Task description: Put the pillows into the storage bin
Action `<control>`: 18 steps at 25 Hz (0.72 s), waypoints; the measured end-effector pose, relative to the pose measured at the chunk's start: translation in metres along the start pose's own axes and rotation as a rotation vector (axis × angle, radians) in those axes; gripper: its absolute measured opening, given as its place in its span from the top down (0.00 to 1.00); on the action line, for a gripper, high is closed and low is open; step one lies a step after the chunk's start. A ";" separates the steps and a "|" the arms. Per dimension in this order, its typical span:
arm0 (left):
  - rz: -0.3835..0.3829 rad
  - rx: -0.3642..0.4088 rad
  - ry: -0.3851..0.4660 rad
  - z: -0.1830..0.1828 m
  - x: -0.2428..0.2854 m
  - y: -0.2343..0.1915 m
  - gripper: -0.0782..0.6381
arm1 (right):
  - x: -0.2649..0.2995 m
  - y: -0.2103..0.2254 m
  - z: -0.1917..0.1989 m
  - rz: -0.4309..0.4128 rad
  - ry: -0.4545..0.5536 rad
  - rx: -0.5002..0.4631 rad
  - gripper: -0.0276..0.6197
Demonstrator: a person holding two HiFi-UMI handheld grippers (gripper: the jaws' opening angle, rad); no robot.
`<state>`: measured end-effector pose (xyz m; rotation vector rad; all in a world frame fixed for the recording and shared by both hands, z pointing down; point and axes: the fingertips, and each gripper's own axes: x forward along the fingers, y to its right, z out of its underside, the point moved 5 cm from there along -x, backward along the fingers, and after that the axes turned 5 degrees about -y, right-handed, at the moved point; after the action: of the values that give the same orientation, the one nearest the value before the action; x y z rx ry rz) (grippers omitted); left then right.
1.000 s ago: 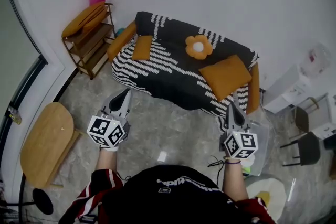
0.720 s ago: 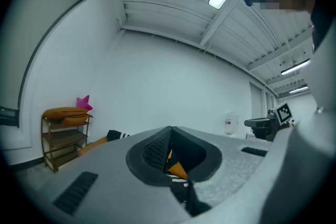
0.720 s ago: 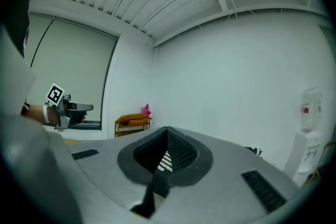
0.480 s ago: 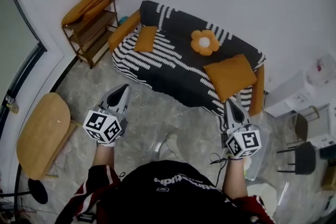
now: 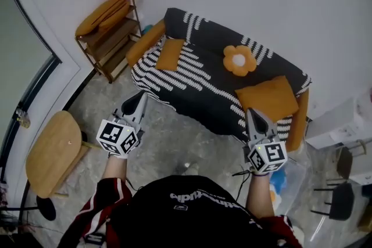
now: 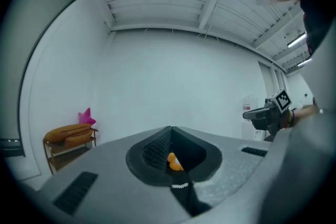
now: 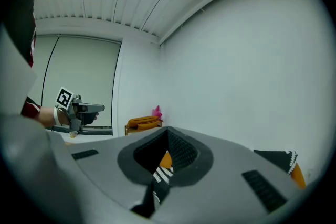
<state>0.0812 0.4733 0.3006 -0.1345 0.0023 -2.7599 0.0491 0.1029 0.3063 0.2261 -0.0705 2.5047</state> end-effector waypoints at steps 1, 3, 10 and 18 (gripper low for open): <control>-0.007 0.004 -0.003 -0.001 0.012 0.000 0.88 | 0.008 0.011 -0.001 -0.001 0.008 0.002 0.95; -0.019 0.013 -0.016 -0.003 0.033 0.000 0.88 | 0.022 0.029 -0.003 -0.007 0.015 -0.003 0.95; -0.055 0.044 -0.059 -0.003 0.080 -0.007 0.88 | 0.071 0.067 -0.006 -0.014 0.031 0.036 0.95; -0.058 0.031 -0.070 0.012 0.133 -0.050 0.88 | 0.142 0.084 -0.006 -0.024 0.000 0.077 0.95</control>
<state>-0.0586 0.4708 0.3254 -0.2266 -0.0636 -2.8100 -0.1146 0.1180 0.3257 0.2572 0.0288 2.4861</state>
